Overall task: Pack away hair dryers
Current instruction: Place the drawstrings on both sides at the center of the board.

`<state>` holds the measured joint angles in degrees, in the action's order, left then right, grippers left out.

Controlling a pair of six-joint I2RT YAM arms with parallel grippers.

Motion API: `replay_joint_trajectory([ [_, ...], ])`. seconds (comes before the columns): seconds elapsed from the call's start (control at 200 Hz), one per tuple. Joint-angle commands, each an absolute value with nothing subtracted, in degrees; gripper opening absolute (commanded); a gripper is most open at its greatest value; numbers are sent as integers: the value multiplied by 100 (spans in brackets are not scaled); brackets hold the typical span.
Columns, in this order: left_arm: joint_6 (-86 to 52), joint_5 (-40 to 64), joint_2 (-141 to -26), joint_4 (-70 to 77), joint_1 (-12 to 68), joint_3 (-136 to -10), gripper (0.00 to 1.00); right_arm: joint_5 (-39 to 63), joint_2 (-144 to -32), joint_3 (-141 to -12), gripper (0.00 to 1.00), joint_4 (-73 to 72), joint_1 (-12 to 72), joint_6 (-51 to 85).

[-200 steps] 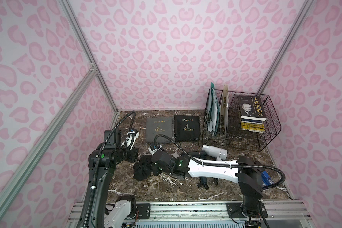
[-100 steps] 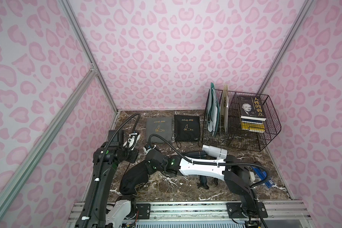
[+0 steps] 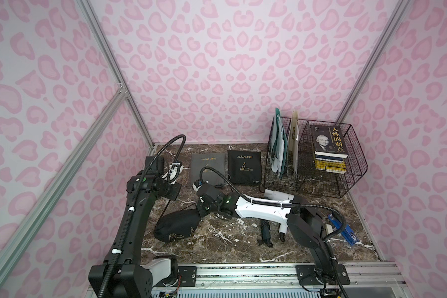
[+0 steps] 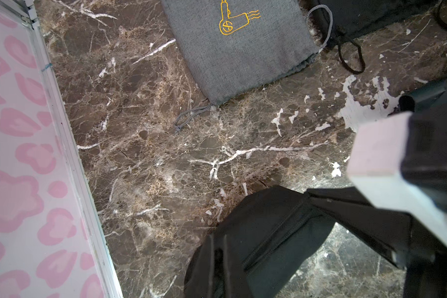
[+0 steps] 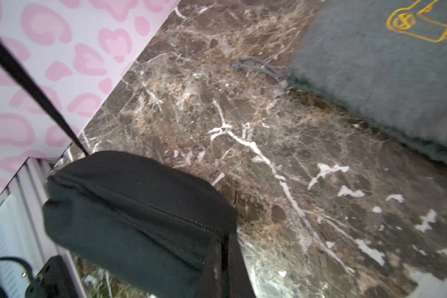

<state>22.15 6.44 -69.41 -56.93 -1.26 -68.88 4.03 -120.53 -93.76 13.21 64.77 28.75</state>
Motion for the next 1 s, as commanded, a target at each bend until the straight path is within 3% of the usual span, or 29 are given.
replay_joint_trajectory([
  [0.0,2549,901,-6908,-5970,-122,-6896,7,1026,-12046,-9369,9,1294,6486,2513],
  [0.105,3106,1179,-7010,-6529,-127,-7102,17,1515,-11922,-9320,18,1519,6482,2195],
  [0.465,4720,1989,-7963,-8753,-120,-8294,52,2434,-11018,-8628,35,2503,6003,1297],
  [0.755,5181,2839,-8591,-10045,-119,-9316,59,3547,-10498,-8361,37,2699,5384,873],
  [0.995,3999,3153,-8499,-9313,-112,-9701,63,1907,-9784,-7529,39,2454,4866,1844],
])
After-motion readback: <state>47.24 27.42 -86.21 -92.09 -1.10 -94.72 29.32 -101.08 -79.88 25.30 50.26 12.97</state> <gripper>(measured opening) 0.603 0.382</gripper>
